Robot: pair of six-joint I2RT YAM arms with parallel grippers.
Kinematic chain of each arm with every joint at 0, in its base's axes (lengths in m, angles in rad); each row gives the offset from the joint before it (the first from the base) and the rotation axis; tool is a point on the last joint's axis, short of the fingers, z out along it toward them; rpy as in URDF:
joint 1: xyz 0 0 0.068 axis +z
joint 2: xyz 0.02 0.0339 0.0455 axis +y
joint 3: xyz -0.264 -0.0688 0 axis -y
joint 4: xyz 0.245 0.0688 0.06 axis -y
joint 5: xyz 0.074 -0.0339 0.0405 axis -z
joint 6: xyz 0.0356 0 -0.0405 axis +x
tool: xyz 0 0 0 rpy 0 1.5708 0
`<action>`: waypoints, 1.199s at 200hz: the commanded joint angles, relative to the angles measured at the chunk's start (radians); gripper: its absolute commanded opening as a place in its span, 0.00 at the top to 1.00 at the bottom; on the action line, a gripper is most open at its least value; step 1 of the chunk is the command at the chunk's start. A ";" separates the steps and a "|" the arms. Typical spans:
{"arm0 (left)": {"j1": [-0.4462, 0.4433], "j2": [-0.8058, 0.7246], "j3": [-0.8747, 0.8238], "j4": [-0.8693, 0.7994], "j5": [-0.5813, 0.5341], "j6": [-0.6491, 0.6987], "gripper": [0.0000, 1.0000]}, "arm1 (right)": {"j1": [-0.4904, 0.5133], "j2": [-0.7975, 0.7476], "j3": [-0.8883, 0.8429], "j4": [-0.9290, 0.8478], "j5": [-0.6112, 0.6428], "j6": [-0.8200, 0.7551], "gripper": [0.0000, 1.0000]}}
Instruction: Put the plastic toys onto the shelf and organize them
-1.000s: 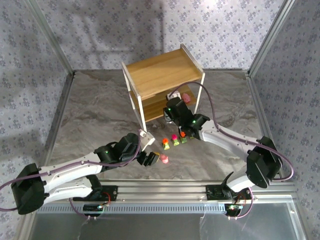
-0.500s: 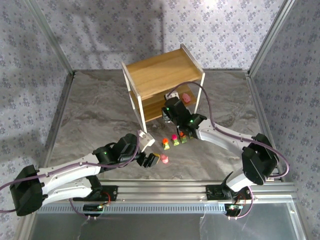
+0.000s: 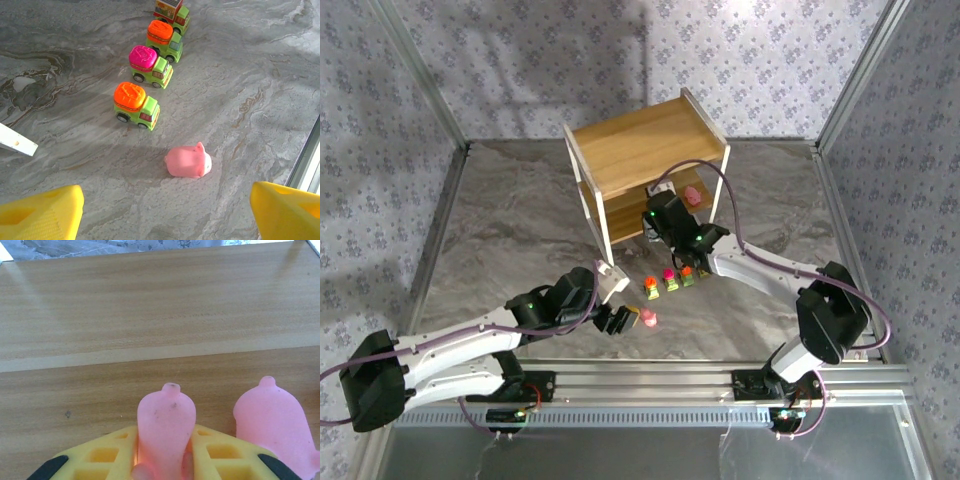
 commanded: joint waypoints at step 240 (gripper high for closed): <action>0.001 -0.005 0.004 -0.003 -0.038 0.011 0.14 | -0.013 0.010 0.028 -0.028 -0.004 -0.020 0.64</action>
